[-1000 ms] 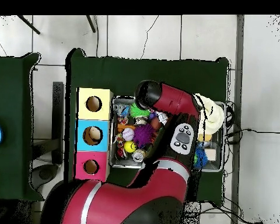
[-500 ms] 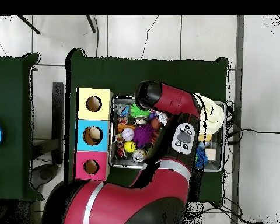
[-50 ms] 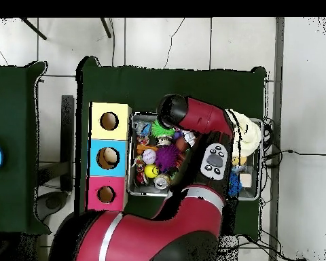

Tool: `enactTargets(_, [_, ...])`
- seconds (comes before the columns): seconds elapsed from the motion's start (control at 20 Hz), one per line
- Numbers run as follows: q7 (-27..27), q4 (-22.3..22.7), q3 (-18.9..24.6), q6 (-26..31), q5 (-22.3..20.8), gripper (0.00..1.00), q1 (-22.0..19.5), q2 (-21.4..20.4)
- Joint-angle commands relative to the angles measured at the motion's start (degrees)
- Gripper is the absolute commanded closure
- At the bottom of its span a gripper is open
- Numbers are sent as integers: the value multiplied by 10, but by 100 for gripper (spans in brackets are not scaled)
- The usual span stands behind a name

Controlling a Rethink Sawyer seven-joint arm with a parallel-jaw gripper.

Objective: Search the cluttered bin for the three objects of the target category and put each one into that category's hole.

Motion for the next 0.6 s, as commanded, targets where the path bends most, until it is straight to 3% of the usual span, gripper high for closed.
enactTargets(0.05, [-61, 97, 51, 42, -48, 100, -15, -70])
enactTargets(0.6, [-73, 101, 47, 75, -62, 100, -12, -92])
